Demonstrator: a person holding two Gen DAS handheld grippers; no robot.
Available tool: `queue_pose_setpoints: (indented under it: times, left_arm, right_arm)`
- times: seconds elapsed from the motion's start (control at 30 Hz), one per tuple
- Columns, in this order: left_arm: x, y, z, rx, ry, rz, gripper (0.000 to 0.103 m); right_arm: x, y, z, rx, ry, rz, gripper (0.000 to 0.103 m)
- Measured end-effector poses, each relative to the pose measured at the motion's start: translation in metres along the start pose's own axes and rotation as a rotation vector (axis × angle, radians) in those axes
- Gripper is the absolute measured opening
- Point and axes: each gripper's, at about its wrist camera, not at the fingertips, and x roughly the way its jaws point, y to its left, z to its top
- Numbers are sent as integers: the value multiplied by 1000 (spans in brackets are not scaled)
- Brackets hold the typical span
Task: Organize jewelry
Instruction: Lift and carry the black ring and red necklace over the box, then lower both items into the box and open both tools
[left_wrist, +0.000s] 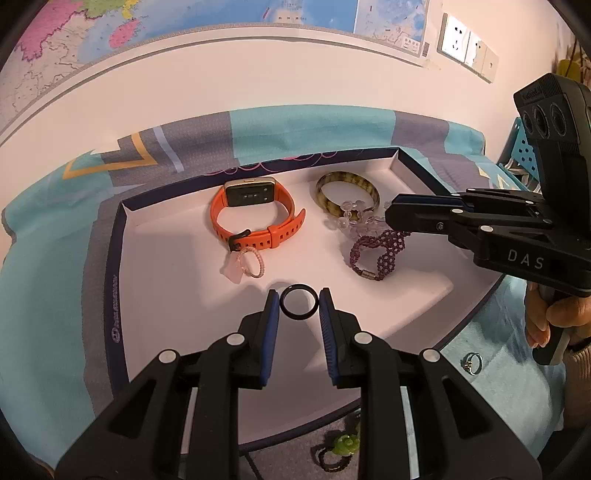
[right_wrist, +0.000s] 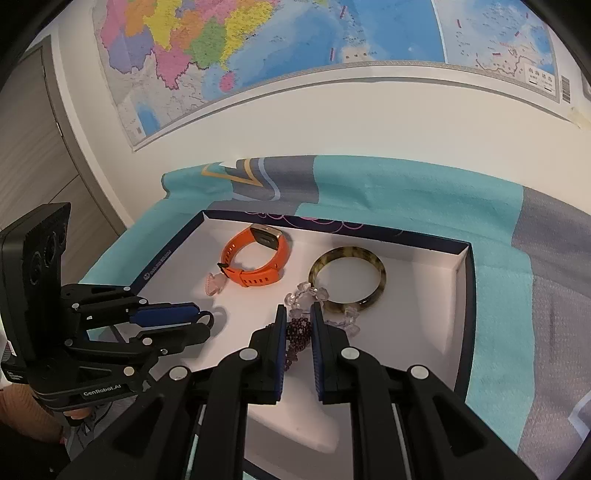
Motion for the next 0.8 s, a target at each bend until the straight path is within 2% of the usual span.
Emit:
queue_pose_setpoints:
  times: [0.63, 0.8]
  left_arm:
    - [17, 4, 6, -10, 26, 30, 23]
    - [10, 6, 5, -16, 3, 27, 31]
  right_arm:
    - [3, -3, -2, -2, 9, -53, 13]
    - [-4, -1, -2, 0, -8, -58, 15]
